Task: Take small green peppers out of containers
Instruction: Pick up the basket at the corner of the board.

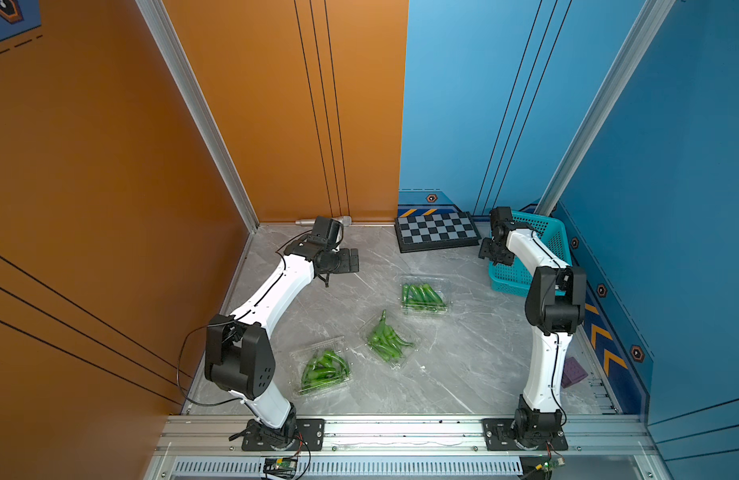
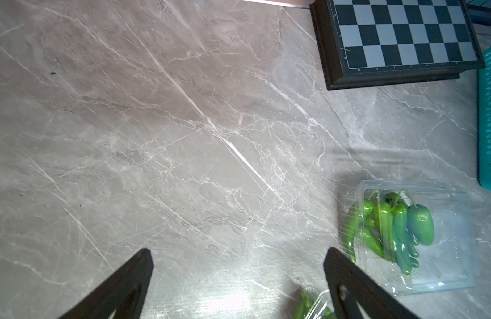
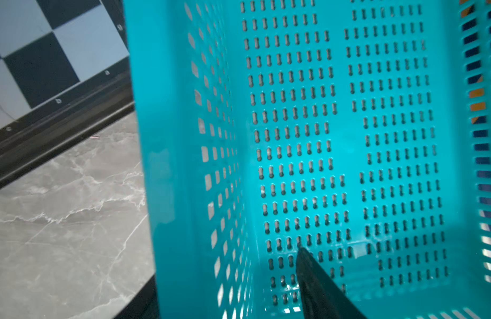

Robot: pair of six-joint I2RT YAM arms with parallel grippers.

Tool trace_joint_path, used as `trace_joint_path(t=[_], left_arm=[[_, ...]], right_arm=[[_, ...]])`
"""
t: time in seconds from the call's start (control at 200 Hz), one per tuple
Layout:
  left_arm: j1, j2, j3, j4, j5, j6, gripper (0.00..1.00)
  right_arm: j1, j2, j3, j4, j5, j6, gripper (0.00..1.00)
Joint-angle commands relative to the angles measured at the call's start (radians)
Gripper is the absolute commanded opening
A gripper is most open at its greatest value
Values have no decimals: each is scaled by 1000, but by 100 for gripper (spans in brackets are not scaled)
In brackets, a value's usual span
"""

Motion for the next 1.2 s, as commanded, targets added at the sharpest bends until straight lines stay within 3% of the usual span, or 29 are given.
trace_joint_path(t=[0.0, 0.821, 0.916, 1.196], left_arm=[[10, -27, -18, -22, 21, -1, 99], [50, -87, -84, -20, 34, 1, 99], [55, -97, -92, -20, 35, 4, 99], [66, -134, -129, -20, 27, -6, 99]], right_arm=[[11, 25, 61, -60, 33, -22, 62], [38, 12, -5, -115, 54, -50, 5], [42, -6, -34, -115, 57, -53, 0], [94, -129, -179, -114, 33, -33, 0]])
